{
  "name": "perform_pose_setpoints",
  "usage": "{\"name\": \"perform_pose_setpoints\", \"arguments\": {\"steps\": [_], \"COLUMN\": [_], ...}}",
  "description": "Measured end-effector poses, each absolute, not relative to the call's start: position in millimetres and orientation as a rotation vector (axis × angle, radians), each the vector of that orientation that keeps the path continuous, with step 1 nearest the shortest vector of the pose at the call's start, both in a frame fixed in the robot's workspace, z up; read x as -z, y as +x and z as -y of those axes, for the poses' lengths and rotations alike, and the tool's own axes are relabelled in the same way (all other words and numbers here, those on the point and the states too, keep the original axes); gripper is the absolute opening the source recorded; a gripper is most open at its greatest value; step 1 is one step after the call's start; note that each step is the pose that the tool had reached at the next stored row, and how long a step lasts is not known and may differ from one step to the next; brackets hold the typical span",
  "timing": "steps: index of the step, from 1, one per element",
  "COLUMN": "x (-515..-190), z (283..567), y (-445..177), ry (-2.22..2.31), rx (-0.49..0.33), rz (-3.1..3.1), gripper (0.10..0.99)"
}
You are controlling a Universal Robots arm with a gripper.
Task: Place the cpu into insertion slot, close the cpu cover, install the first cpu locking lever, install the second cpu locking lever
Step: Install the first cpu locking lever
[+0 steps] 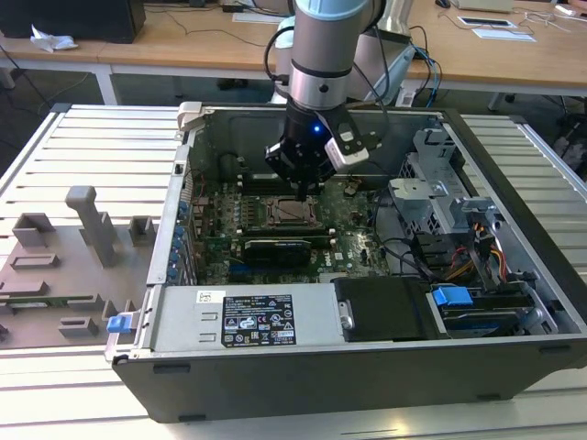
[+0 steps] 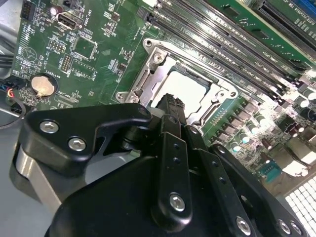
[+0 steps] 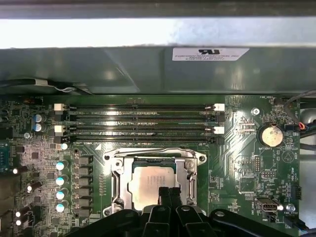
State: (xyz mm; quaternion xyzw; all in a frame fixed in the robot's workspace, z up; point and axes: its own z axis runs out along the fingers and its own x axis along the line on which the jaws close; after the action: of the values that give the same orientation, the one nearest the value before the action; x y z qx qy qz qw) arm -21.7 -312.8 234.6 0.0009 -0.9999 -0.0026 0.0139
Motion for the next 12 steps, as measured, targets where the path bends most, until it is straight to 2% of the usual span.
{"name": "perform_pose_setpoints", "arguments": {"steps": [12], "x": [-261.3], "z": [312.9], "y": [-21.7], "ry": [0.003], "rx": [0.008], "rz": [3.114], "gripper": [0.106]}}
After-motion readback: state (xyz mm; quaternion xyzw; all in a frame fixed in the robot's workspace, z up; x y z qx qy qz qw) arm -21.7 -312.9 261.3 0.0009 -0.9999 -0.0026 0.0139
